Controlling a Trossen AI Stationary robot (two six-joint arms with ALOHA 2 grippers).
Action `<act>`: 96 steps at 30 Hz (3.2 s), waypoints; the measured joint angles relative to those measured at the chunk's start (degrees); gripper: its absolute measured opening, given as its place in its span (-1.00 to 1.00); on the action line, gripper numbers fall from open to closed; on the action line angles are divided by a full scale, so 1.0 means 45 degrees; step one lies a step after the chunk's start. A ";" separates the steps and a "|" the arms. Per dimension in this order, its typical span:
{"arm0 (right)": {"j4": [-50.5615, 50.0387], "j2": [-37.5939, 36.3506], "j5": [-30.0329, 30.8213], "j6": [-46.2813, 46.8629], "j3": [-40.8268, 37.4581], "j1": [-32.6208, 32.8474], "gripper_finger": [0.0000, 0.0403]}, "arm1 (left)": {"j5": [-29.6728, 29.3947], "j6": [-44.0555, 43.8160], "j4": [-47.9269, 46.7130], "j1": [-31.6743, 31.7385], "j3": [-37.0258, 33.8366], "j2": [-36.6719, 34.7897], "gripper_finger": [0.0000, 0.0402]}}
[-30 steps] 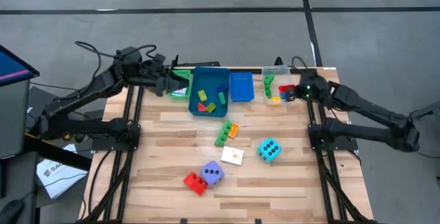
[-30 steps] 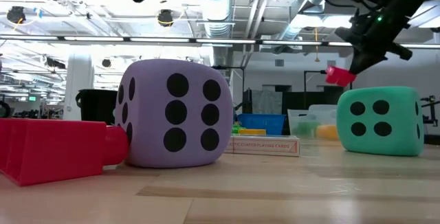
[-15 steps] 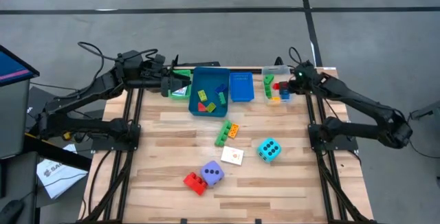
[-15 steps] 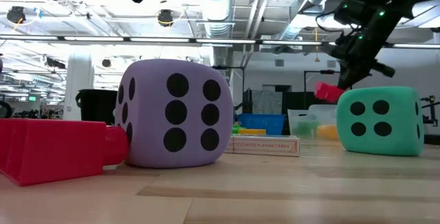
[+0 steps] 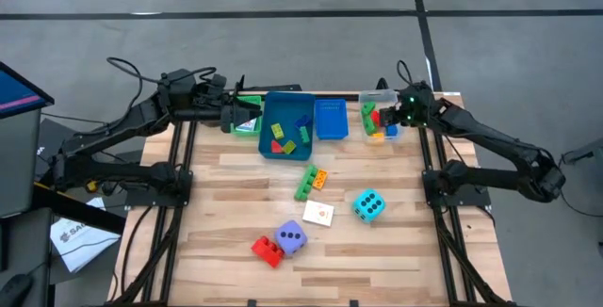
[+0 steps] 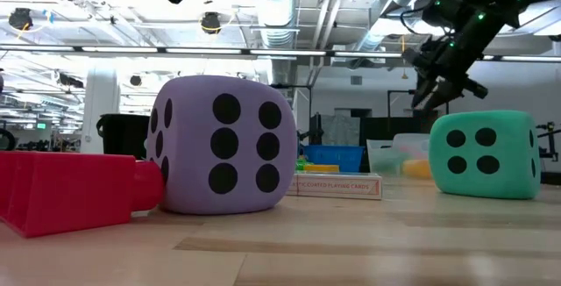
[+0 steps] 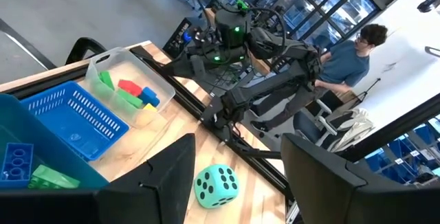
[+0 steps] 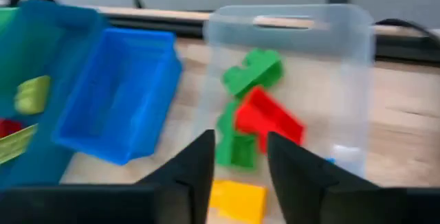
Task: Pick & Place Toys
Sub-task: Put the large red game piece into the transparent bin, then put the small yellow game piece into the dark blue bin
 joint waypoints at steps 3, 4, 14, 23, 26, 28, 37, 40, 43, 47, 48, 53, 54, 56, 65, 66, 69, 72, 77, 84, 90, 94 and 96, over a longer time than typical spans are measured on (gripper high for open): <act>0.0114 -0.0365 -0.1114 -0.0078 0.0000 0.0351 -0.15 | 0.0002 0.0372 0.0002 0.0000 0.0000 0.0003 0.04; 0.0114 -0.0536 -0.1363 -0.0132 0.0000 0.0612 -0.10 | 0.0000 0.0563 0.0003 0.0000 0.0000 0.0000 0.04; 0.2356 -0.1768 -0.1613 -0.0571 0.0010 0.6839 -0.02 | 0.0075 0.1600 0.0005 0.0000 0.0000 0.0001 0.04; 0.4020 0.0419 0.0048 -0.0374 0.0010 1.0791 -0.10 | 0.0078 0.1610 -0.0155 0.0000 0.0000 0.0000 0.04; 0.4141 0.1597 0.0038 -0.0370 0.0035 1.1402 -0.10 | 0.0078 0.1610 -0.0226 0.0000 0.0000 0.0000 0.04; 0.4077 0.2532 -0.0015 -0.0526 0.0267 1.1727 -0.10 | 0.0078 0.1610 -0.0270 0.0000 0.0000 0.0000 0.04; 0.1826 0.6685 0.0050 -0.4700 0.4194 1.2236 -0.11 | 0.0073 0.1610 -0.0964 0.0005 0.0000 0.0000 0.04; 0.0256 0.8055 0.0672 -0.6267 0.5862 1.2132 -0.11 | 0.0070 0.1610 -0.1115 0.0005 0.0000 0.0003 0.04; -0.0678 0.9257 0.0983 -0.6965 0.7047 1.1909 -0.11 | 0.0073 0.1610 -0.1378 0.0005 0.0000 0.0002 0.04; -0.1085 1.0295 0.0933 -0.7001 0.7908 1.1648 -0.11 | 0.0065 0.1610 -0.1754 0.0005 0.0000 0.0005 0.04; -0.1052 1.0435 0.0756 -0.6787 0.7979 1.1583 -0.11 | 0.0063 0.1610 -0.1845 0.0005 0.0000 0.0004 0.04; -0.0549 1.0313 -0.0442 -0.4826 0.7930 1.1231 -0.11 | 0.0058 0.1610 -0.2229 0.0005 0.0000 0.0005 0.04; -0.0489 1.0150 -0.0432 -0.4603 0.7784 1.1202 -0.11 | 0.0058 0.1610 -0.2222 0.0005 0.0000 0.0005 0.04; 0.0230 0.9803 -0.0334 -0.4168 0.7519 1.1133 -0.11 | 0.0063 0.1610 -0.2206 0.0005 0.0000 0.0000 0.04; 0.4864 0.7866 0.0459 0.0452 0.3473 1.1222 -0.11 | 0.0068 0.1616 -0.2423 0.0005 0.0000 0.0000 0.04; 0.5420 0.7770 0.0596 0.0899 0.3091 1.1348 -0.11 | 0.0063 0.1673 -0.2405 0.0005 0.0000 -0.0004 0.04; 0.6149 0.7765 0.1226 0.2131 0.2326 1.1721 -0.11 | 0.0063 0.1993 -0.2429 0.0005 0.0000 -0.0007 0.04; 0.6057 0.7866 0.1980 0.3300 0.2105 1.2001 -0.11 | 0.0067 0.2004 -0.2433 0.0005 0.0000 -0.0006 0.04; 0.5382 0.7870 0.3698 0.5004 0.2059 1.2217 -0.11 | 0.0059 0.2008 -0.2443 0.0005 0.0000 -0.0010 0.04; 0.5526 0.7946 0.6551 0.6909 0.2063 1.2779 -0.11 | 0.0063 0.2018 -0.2453 0.0005 0.0000 -0.0010 0.04; 0.6894 0.8957 0.6666 0.6224 0.2216 1.4055 -0.11 | 0.0058 0.2042 -0.2463 0.0005 0.0000 -0.0010 0.04; 0.6644 1.0134 0.7232 0.8001 0.2632 1.4499 -0.15 | 0.0058 0.2042 -0.2463 0.0005 0.0002 -0.0009 0.04; 0.6717 1.0777 0.7468 0.8818 0.2927 1.4591 -0.20 | 0.0057 0.2042 -0.2465 0.0005 0.0000 -0.0005 0.04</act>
